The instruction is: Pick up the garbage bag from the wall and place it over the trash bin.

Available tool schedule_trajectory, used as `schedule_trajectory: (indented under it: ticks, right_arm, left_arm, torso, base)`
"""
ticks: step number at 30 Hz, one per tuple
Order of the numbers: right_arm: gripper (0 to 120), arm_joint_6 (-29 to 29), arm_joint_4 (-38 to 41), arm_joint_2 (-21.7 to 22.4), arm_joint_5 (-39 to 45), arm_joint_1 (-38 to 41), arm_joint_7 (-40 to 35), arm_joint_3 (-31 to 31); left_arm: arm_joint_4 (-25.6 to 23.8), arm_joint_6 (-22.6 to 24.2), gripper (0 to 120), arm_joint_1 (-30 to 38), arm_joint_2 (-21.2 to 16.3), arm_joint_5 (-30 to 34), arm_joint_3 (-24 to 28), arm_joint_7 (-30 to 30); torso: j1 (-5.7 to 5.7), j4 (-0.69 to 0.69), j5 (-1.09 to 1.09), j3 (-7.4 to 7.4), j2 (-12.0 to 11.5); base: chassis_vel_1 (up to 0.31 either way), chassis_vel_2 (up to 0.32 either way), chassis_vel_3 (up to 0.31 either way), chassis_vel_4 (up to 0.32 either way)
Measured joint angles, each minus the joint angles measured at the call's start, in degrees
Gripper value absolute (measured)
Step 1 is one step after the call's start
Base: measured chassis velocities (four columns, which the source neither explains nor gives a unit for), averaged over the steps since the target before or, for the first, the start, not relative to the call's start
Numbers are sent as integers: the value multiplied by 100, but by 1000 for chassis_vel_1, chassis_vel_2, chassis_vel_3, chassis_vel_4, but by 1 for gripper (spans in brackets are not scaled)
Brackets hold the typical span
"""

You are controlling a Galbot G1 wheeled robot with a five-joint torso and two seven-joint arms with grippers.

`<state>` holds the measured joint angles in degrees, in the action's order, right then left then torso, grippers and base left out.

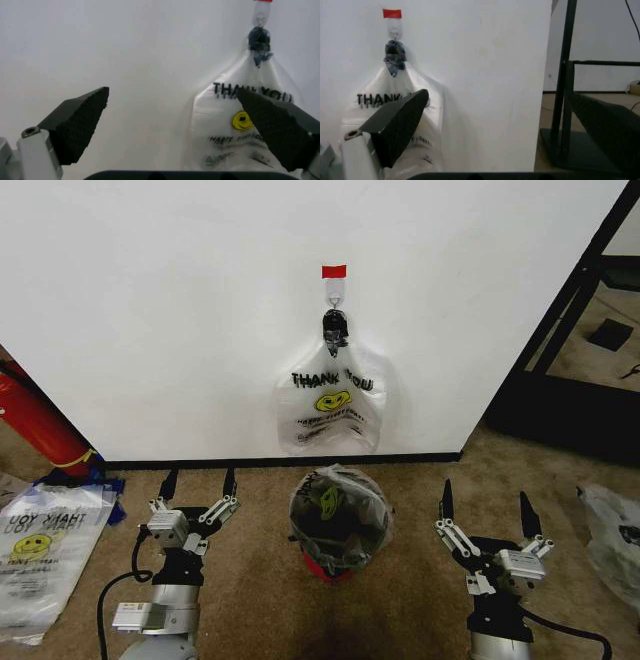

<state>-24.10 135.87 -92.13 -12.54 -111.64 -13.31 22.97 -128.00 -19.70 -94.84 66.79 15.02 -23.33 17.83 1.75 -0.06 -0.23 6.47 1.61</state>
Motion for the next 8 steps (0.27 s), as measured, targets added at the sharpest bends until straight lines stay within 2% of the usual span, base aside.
schedule_trajectory:
  ticks: [8]
  right_arm:
    - [100, 43, 0, -14, -148, 29, 13, -48]
  left_arm:
    - [39, 151, 100, 52, -60, -2, 44, 26]
  torso:
    - [0, 1, 0, 0, 0]
  base:
    - [0, 0, 0, 0]
